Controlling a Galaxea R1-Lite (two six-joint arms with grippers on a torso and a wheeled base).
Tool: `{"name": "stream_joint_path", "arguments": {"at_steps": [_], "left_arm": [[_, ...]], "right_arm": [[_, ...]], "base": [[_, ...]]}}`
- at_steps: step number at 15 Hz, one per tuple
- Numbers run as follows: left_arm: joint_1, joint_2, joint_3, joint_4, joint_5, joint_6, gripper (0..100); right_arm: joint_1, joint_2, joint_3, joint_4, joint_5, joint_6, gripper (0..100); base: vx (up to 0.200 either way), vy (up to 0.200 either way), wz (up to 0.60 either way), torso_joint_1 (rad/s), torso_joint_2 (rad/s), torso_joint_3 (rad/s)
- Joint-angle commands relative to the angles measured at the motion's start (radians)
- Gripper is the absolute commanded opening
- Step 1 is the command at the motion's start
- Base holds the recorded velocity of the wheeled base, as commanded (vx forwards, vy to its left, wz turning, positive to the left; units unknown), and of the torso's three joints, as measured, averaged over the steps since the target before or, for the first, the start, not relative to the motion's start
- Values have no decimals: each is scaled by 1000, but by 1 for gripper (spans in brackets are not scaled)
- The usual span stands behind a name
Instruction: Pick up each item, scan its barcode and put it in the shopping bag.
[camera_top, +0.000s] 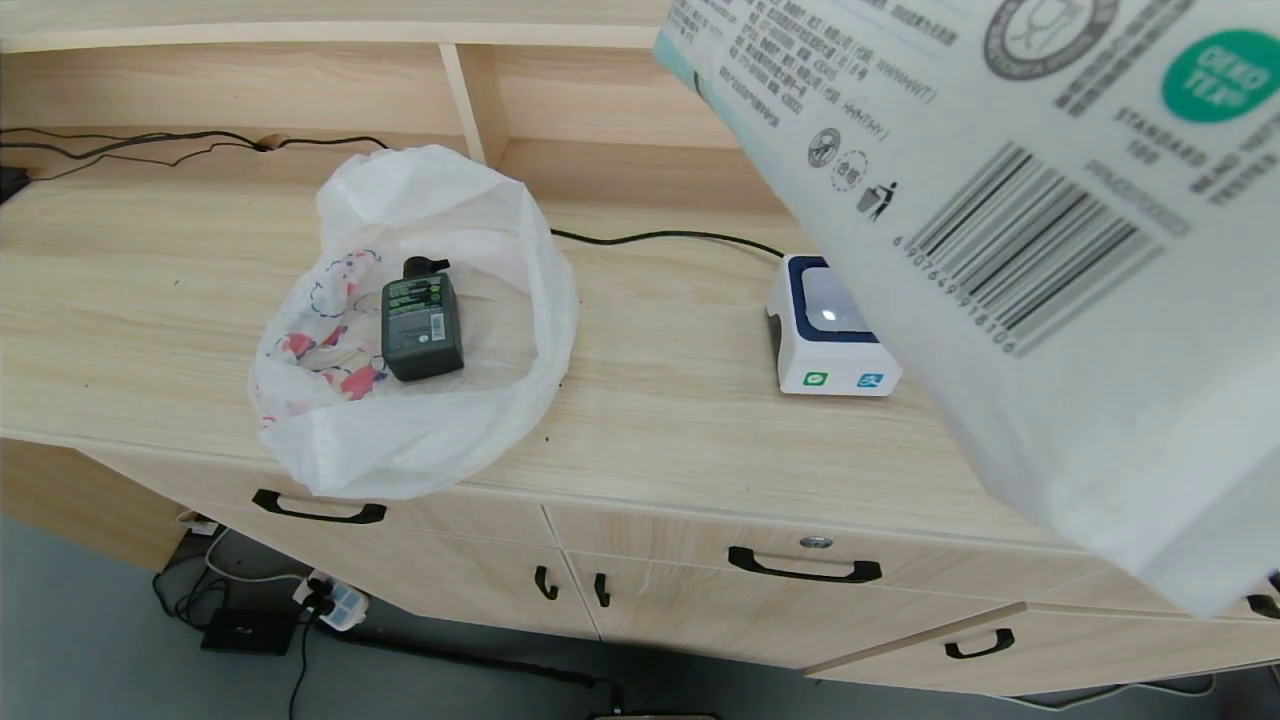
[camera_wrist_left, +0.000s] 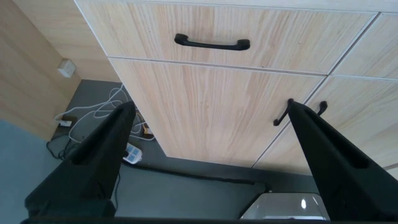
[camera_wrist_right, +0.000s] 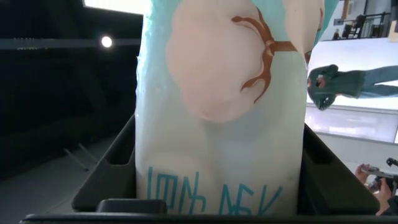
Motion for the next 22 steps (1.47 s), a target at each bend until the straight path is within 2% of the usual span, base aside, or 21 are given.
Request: {"name": "stream_joint_path", "arguments": {"at_steps": [1, 4, 5, 6, 7, 10, 14, 17, 19, 22], "left_arm": [[0, 0, 0, 0, 0, -1, 100], [0, 0, 0, 0, 0, -1, 100], [0, 0, 0, 0, 0, -1, 100], [0, 0, 0, 0, 0, -1, 100], [-1, 0, 0, 0, 0, -2, 100], [0, 0, 0, 1, 0, -2, 100], [0, 0, 0, 1, 0, -5, 100], [-1, 0, 0, 3, 0, -5, 100], [0, 0, 0, 3, 0, -7, 100], [-1, 0, 0, 6, 2, -8, 100]], "right_arm": [[-2, 8, 1, -1, 0, -1, 0], [-20, 9, 10, -1, -1, -39, 0], [-35, 13, 12, -1, 0, -145, 0], [-38, 13, 13, -1, 0, -165, 0], [-49, 29, 9, -1, 2, -375, 0], [-78, 39, 0, -1, 3, -745, 0], [-178, -72, 56, 301, 0, -1228, 0], [-238, -153, -25, 629, -54, -1570, 0], [-242, -172, -119, 753, -118, -1642, 0], [-242, -136, -214, 784, -149, -1771, 0]], "base": [[0, 0, 0, 0, 0, 0], [0, 0, 0, 0, 0, 0], [0, 0, 0, 0, 0, 0], [0, 0, 0, 0, 0, 0], [0, 0, 0, 0, 0, 0], [0, 0, 0, 0, 0, 0], [0, 0, 0, 0, 0, 0], [0, 0, 0, 0, 0, 0], [0, 0, 0, 0, 0, 0], [0, 0, 0, 0, 0, 0]]}}
